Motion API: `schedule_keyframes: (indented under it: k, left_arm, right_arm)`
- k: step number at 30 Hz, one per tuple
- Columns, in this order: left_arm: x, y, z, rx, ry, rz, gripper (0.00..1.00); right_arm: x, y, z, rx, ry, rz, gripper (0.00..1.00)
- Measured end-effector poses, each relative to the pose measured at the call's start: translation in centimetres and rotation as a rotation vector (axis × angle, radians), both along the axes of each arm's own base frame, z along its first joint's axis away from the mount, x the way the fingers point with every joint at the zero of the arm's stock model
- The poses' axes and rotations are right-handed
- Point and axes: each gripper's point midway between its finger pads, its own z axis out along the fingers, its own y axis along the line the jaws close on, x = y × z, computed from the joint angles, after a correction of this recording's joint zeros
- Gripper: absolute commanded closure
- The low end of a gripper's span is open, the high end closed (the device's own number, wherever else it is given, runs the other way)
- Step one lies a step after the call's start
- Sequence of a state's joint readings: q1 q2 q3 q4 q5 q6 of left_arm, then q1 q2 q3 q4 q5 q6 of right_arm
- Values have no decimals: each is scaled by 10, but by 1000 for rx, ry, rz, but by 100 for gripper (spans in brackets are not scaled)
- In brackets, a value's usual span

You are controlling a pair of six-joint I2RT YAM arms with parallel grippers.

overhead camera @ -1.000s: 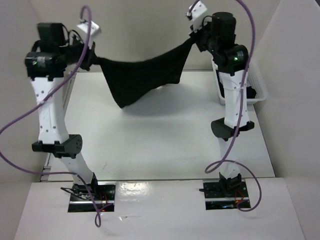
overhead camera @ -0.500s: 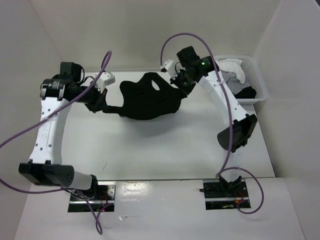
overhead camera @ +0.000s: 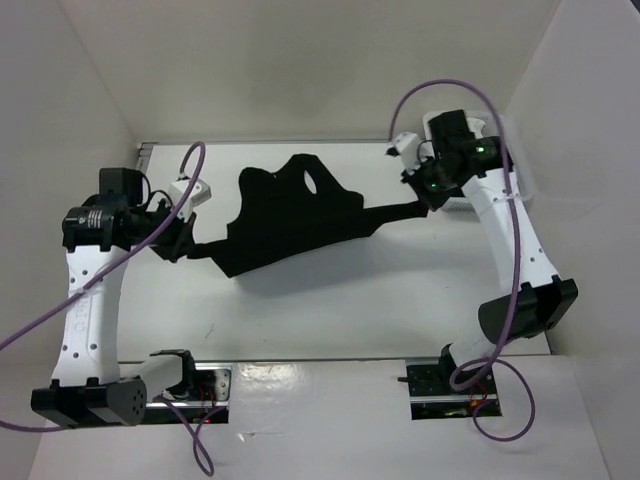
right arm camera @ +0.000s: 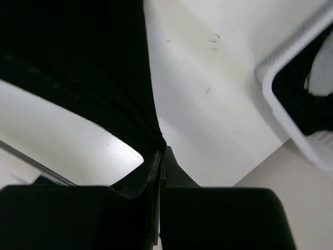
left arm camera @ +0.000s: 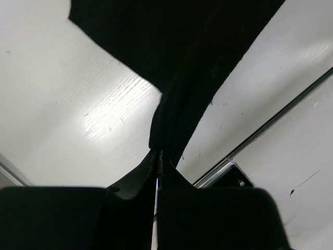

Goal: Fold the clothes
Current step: Flatten the tank top out

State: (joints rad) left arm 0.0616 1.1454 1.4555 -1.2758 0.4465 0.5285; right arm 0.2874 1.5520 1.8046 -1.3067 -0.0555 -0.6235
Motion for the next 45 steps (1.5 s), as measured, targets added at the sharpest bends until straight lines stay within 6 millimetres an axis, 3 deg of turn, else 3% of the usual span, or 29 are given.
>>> schedule_keyframes:
  k: [3, 5, 9, 16, 26, 35, 45]
  left_arm:
    - [-5, 9, -5, -15, -5, 62, 100]
    - [-7, 12, -5, -31, -22, 97, 100]
    - [-6, 16, -9, -56, -35, 140, 100]
    - [-4, 16, -18, -82, -27, 151, 100]
    - [-6, 14, -17, -91, -27, 142, 100]
    - [-10, 17, -13, -67, -41, 148, 100]
    - [-18, 25, -20, -31, -6, 162, 100]
  right_arm:
    - [10, -31, -2, 98, 4, -116, 100]
    - [8, -39, -10, 149, 1, -173, 100]
    - [-5, -26, -17, 230, -5, -187, 100]
    - [0, -6, 3, 355, -83, -168, 100]
    - [-21, 29, -6, 369, 24, -50, 100]
    - [-41, 40, -20, 315, 127, -8, 100]
    - [-56, 28, -44, 227, 200, -22, 100]
